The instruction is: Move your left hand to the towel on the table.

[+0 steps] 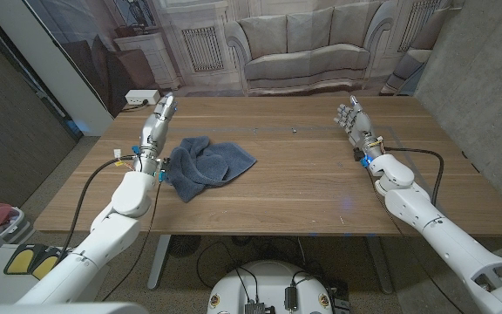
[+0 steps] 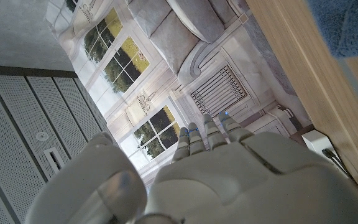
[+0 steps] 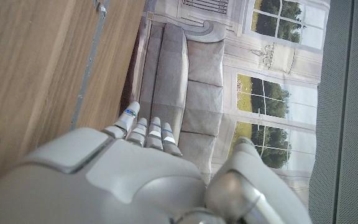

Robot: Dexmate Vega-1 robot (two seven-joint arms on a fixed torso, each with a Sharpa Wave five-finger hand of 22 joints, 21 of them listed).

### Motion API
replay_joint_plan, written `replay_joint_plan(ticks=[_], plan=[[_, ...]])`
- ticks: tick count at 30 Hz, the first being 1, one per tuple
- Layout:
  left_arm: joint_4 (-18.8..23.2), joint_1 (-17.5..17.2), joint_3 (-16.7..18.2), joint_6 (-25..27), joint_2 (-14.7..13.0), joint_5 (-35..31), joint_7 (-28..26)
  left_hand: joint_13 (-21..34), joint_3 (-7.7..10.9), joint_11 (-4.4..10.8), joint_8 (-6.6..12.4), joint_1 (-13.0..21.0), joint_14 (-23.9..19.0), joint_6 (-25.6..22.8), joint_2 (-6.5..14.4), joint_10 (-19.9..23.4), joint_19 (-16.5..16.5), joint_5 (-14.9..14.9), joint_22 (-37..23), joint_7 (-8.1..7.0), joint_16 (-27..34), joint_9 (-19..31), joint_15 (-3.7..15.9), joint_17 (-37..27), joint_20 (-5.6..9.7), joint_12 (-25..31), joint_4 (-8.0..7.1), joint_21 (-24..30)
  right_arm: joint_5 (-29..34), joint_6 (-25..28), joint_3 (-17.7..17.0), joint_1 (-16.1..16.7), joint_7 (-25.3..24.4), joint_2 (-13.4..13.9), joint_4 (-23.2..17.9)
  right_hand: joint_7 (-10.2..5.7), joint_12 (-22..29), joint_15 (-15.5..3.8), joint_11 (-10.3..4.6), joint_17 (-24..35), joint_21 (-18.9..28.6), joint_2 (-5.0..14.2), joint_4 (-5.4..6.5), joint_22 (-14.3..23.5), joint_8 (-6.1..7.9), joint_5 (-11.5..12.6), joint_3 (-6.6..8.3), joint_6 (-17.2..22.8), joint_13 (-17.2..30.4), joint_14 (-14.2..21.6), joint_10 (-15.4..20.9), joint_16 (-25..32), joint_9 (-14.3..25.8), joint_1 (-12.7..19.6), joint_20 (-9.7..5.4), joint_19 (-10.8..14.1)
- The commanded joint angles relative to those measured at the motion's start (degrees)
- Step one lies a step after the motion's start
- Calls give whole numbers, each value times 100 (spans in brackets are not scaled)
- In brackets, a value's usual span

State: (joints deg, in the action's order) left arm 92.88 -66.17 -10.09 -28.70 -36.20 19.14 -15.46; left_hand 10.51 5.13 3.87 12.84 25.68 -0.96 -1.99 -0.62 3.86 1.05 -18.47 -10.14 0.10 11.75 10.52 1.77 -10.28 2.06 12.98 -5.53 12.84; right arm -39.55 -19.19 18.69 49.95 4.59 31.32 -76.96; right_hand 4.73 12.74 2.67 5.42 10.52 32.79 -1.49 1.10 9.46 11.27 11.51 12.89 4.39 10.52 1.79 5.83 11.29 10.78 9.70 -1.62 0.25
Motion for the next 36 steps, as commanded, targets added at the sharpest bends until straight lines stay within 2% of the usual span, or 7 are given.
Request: replay_joint_plan(ticks=[1,8,20,28,36], plan=[[206,-271,190,164,-112,-536,-384,20,11,13,-32,34,-24,-45,9,41,-32,-52,-12,-10,-33,15,108,-16,291,-20,43,-25,6,-14,-97,164,-26,175,-363,-10,17,4,-24,10,-24,29,-27,29,16,15,-15,60,20,39,56,4,10,-1,-76,39],[263,-338,219,336,-123,-892,-622,21,7,16,-32,47,-30,-63,7,49,-35,-59,-12,-13,-37,15,113,-17,288,-24,50,-31,-42,-66,-207,272,-106,218,-499,-13,23,-1,-24,11,-42,25,-28,29,19,13,-24,72,21,62,79,11,10,-6,-79,56],[178,-306,220,382,-131,-1097,-743,21,-3,54,-39,78,-54,-87,6,75,-50,-75,-12,-23,-40,16,123,-17,289,-30,65,-39,-37,21,-288,382,-277,297,-657,-20,28,4,-34,12,-81,27,-29,31,23,12,-37,93,22,76,109,10,10,-12,-71,82],[545,-504,400,829,-359,-1399,-933,22,-8,43,-39,97,-66,-110,7,96,-58,-86,-12,-32,-43,16,138,-17,284,-32,73,-43,13,99,-358,467,-424,404,-835,-27,26,9,-29,12,-105,30,-29,32,22,12,-43,97,22,83,113,9,10,-15,-71,89],[741,-586,523,1010,-429,-1590,-1065,22,-12,52,-42,115,-82,-123,8,116,-59,-97,-12,-27,-44,17,143,-17,283,-33,81,-50,25,94,-422,536,-480,457,-911,-25,22,5,-35,13,-132,37,-29,33,19,12,-50,97,22,82,117,5,10,-19,-67,102]])
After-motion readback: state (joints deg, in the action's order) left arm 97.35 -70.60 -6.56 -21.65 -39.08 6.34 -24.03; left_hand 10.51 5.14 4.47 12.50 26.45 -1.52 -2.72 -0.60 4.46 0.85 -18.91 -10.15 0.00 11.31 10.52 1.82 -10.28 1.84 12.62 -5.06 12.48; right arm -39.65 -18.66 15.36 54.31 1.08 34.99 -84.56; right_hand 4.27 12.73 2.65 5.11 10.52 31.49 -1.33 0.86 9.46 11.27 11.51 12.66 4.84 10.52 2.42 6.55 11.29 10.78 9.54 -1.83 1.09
